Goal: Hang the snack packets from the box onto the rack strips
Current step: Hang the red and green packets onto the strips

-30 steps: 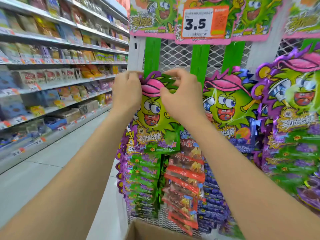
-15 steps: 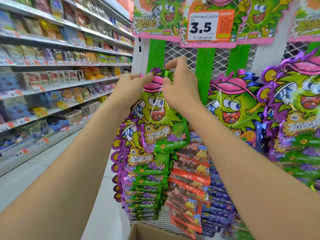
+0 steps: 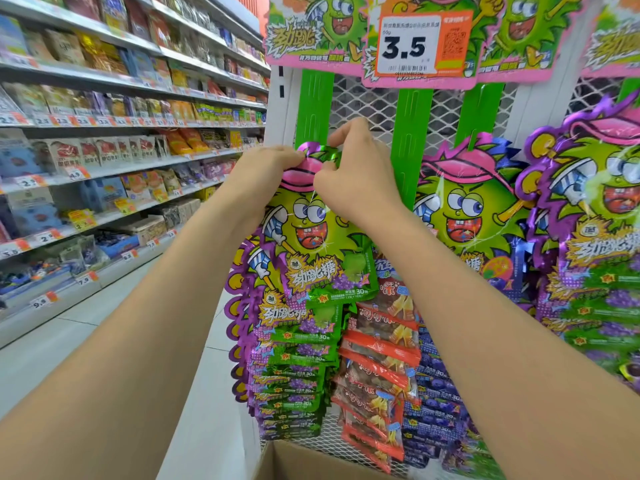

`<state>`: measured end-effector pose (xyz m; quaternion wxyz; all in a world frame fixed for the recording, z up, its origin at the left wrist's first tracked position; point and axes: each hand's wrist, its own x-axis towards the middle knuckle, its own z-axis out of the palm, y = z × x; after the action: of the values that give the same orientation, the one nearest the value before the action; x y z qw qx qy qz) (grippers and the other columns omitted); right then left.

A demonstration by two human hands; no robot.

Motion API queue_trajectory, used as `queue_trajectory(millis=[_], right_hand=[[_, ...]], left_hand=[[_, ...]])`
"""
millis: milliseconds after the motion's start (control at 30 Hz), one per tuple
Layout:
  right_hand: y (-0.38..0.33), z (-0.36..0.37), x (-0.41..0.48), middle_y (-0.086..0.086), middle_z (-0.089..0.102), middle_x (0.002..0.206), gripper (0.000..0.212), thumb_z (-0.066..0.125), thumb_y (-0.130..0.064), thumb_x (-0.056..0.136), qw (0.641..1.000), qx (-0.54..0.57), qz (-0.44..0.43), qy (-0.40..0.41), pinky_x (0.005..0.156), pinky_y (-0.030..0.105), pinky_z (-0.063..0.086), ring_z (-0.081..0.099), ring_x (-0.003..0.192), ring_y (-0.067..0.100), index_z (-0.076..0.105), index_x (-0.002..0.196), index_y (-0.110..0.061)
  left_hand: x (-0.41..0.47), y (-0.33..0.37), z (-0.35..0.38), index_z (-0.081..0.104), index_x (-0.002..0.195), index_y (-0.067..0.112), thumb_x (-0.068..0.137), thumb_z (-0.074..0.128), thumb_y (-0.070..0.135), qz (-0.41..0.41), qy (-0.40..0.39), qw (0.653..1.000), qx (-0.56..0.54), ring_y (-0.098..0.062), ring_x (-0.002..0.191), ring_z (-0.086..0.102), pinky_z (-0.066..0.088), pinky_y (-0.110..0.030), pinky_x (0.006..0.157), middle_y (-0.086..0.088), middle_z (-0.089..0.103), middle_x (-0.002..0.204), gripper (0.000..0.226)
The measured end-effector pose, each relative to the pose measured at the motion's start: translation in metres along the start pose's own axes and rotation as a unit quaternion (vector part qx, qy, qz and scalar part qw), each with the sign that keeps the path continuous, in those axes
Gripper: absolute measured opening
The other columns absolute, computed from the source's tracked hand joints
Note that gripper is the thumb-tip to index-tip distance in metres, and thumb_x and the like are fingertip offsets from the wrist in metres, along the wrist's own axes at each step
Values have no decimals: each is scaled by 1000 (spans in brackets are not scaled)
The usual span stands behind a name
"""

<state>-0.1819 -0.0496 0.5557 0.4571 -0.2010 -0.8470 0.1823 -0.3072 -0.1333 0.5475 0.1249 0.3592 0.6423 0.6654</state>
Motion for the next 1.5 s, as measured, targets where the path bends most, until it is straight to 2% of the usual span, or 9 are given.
queue_trajectory(millis=[200, 400, 533, 867, 1000, 1100, 1200, 1333, 1500], right_hand=[[0, 1, 1, -15, 56, 80, 30, 59, -14, 82, 993, 39, -35, 109, 88, 43, 46, 53, 75, 13, 56, 111, -20], [-2, 0, 4, -15, 52, 75, 34, 58, -13, 82, 994, 13, -39, 100, 91, 41, 41, 56, 77, 18, 55, 115, -21], [-3, -4, 6, -17, 47, 84, 33, 59, -12, 85, 999, 12, -8, 42, 99, 43, 42, 47, 92, 17, 54, 117, -21], [2, -2, -1, -15, 47, 82, 29, 59, -16, 85, 999, 19, -14, 44, 95, 46, 47, 46, 91, 16, 56, 114, -20], [8, 0, -2, -15, 47, 84, 27, 61, -18, 88, 998, 4, -36, 43, 93, 44, 46, 46, 94, 19, 55, 114, -20], [21, 6, -8, -8, 58, 93, 26, 64, -21, 92, 998, -6, -43, 36, 92, 43, 47, 51, 98, 21, 57, 117, -20], [36, 14, -17, -1, 68, 108, 31, 70, -31, 95, 995, -37, -74, 51, 91, 39, 47, 59, 104, 23, 60, 122, -19], [47, 14, -45, 6, 65, 113, 24, 70, -19, 90, 966, -121, -179, 143, 92, 42, 47, 56, 108, 29, 66, 112, -12], [80, 22, -156, 2, 66, 87, 12, 60, -9, 87, 975, 7, -216, 52, 76, 38, 50, 59, 85, 24, 70, 94, -9]], left_hand=[[-11, 8, 3, 80, 85, 36, 92, 71, 52, 29, -4, 999, 20, -17, 120, 65, 44, -47, 116, 11, 75, 111, 20], [-1, 13, 2, 85, 87, 26, 78, 72, 47, 16, 20, 1000, 4, -38, 102, 76, 54, -61, 103, -10, 81, 100, 26], [0, 14, 4, 81, 75, 16, 70, 72, 38, -17, 30, 999, -13, -35, 82, 73, 53, -68, 98, -24, 78, 101, 24], [8, 0, 6, 79, 68, 24, 62, 72, 44, -42, 27, 998, -25, -28, 77, 64, 50, -47, 82, -9, 73, 81, 22], [4, 0, 5, 79, 74, 19, 70, 71, 39, -37, 14, 999, -23, -30, 81, 65, 54, -51, 91, -12, 74, 84, 22], [-3, -12, -3, 80, 95, 15, 90, 68, 46, 39, -26, 997, 54, -33, 93, 74, 55, -55, 101, -17, 78, 98, 34], [-8, -34, -5, 70, 112, 18, 103, 61, 42, 180, 26, 957, 228, -19, 82, 61, 50, -40, 85, -9, 67, 92, 27], [-24, -60, 3, 48, 147, 28, 95, 72, 34, 237, 161, 875, 391, -30, 127, 50, 41, -55, 106, -1, 56, 138, 57], [-98, -124, 20, 62, 122, 19, 89, 73, 16, 315, 191, 859, 355, -31, 118, 52, 39, -43, 101, -2, 60, 124, 35]])
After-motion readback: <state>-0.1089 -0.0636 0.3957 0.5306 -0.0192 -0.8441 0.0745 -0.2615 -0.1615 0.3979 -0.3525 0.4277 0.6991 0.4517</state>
